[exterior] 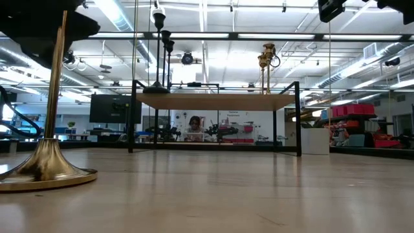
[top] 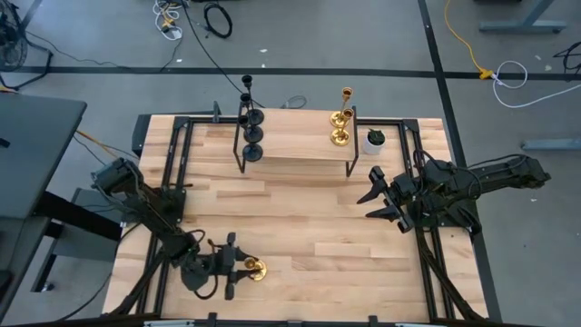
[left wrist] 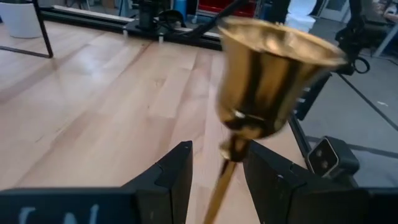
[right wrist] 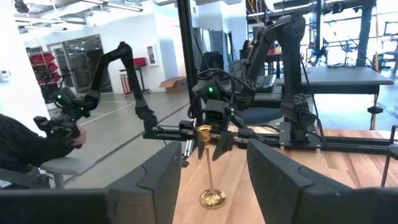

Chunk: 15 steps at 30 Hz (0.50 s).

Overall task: Pick & Place candle stick holders
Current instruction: Put the gold candle holder on the shelf aligned with the gold candle holders

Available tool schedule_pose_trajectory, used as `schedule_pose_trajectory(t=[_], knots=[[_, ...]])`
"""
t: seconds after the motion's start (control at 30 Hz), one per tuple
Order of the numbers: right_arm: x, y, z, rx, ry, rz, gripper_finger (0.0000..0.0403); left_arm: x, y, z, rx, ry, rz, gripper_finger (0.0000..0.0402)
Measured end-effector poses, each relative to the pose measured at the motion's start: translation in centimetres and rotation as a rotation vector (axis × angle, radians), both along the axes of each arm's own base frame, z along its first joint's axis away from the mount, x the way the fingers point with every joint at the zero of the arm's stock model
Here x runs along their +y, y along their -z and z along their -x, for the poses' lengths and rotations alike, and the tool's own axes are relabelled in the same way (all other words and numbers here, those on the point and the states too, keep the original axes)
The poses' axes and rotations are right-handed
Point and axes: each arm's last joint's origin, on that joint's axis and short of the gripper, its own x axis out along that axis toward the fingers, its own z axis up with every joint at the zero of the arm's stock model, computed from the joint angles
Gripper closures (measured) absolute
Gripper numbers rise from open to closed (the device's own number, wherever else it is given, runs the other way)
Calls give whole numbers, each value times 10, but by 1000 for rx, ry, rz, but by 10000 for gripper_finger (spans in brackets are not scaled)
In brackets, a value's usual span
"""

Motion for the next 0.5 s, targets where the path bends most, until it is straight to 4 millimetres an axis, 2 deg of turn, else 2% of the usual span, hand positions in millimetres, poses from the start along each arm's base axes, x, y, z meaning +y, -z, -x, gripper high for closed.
schedule_pose_trajectory(t=[0.33,0.5], knots=[[0,0,0,3,0,-2,221,0,0,-1,7,20,8,261],[0,0,0,4,0,-2,221,0,0,-1,7,20,8,277]])
